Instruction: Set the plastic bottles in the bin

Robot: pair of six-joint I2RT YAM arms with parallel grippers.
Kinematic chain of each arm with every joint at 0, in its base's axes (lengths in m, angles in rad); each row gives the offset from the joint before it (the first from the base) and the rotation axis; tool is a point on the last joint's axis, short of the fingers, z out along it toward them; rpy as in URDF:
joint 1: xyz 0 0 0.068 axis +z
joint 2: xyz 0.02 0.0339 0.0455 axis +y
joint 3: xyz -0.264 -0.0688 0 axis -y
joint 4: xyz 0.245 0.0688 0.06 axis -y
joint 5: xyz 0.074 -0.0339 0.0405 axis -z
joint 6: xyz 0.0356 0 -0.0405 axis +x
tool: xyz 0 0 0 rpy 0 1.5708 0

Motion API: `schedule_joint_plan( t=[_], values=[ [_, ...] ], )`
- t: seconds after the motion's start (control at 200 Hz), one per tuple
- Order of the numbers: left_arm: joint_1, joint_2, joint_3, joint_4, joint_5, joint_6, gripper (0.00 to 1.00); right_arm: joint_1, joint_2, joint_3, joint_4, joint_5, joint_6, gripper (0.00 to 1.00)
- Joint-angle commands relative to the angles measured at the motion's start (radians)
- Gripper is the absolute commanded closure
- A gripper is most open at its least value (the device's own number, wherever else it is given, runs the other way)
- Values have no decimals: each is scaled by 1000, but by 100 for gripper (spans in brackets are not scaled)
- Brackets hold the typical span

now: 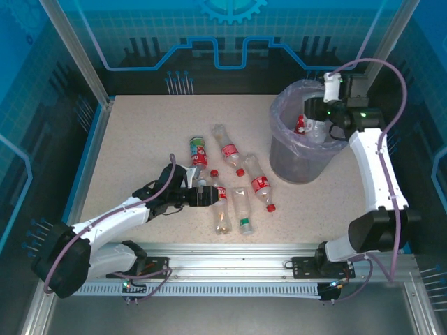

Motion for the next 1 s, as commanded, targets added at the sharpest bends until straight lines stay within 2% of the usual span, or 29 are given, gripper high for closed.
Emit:
schedule_joint_plan(
  t=[0.0, 0.235, 0.4, 0.67, 0.996],
  values=[
    [-13, -2, 34, -37, -11, -14, 1, -45, -35, 18, -41, 60, 23, 46],
    [-27, -25, 34, -87, -21, -30, 1, -88, -2, -62, -16, 74, 29, 46],
    [-77, -37, 41, -137, -54, -63, 1, -97, 42, -100, 5, 67, 46, 43],
    [-174, 16, 64, -214, -154, -116, 1, -94, 52, -124, 12, 34, 60, 29],
    [-250, 137, 127, -199, -175, -152, 1, -75, -15, 35, -107, -17, 33, 11]
  ],
)
